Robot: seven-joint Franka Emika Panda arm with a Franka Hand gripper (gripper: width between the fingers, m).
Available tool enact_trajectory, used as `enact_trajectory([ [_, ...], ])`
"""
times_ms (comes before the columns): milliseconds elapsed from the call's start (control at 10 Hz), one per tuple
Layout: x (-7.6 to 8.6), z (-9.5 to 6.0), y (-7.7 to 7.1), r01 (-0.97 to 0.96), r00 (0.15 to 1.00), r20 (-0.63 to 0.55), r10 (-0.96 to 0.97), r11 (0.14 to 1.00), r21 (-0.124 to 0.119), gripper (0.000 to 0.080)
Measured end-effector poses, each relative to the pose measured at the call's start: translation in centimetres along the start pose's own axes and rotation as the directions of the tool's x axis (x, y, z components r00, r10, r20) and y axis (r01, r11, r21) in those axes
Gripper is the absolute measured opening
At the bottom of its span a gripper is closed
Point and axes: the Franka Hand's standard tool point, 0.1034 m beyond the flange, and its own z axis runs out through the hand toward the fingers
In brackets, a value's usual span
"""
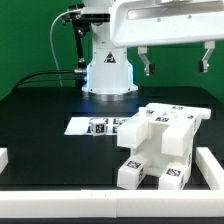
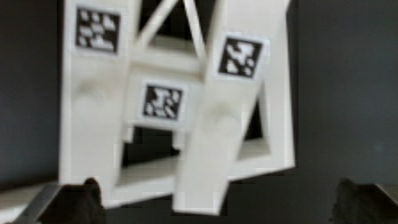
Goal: Assemble chair
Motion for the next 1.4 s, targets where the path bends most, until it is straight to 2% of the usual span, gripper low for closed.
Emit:
enact_trajectory([
  [300,-0.2,0.3,0.6,0.252,0.968,0.007,-0.252,0.968,-0.002,0.0649],
  [400,-1.9,1.2,2.6,0.32,0.946,0.044,-0.321,0.947,0.034,0.0649],
  [500,-3.7,2.1,4.5,0.391,0.913,0.112,-0.393,0.919,0.04,0.0649],
  [600,-4.7,2.5,5.4,0.461,0.877,0.135,-0.462,0.887,0.04,0.0649],
  [700,-4.9,2.5,5.5,0.496,0.861,0.111,-0.496,0.868,0.029,0.0649],
  [900,-5.0,2.5,5.7,0.558,0.822,0.109,-0.558,0.829,0.037,0.0649],
  [1000,-5.0,2.6,5.7,0.545,0.831,0.111,-0.545,0.838,0.036,0.0649],
  [1100,-5.7,2.9,6.5,0.515,0.846,0.129,-0.517,0.856,0.051,0.0649],
  [1200,-7.5,3.3,7.8,0.518,0.842,0.141,-0.521,0.853,0.057,0.0649],
  [1300,-10.6,3.7,9.4,0.536,0.825,0.162,-0.541,0.841,0.077,0.0649],
  [1400,-12.1,4.0,10.1,0.495,0.852,0.162,-0.499,0.867,0.066,0.0649],
])
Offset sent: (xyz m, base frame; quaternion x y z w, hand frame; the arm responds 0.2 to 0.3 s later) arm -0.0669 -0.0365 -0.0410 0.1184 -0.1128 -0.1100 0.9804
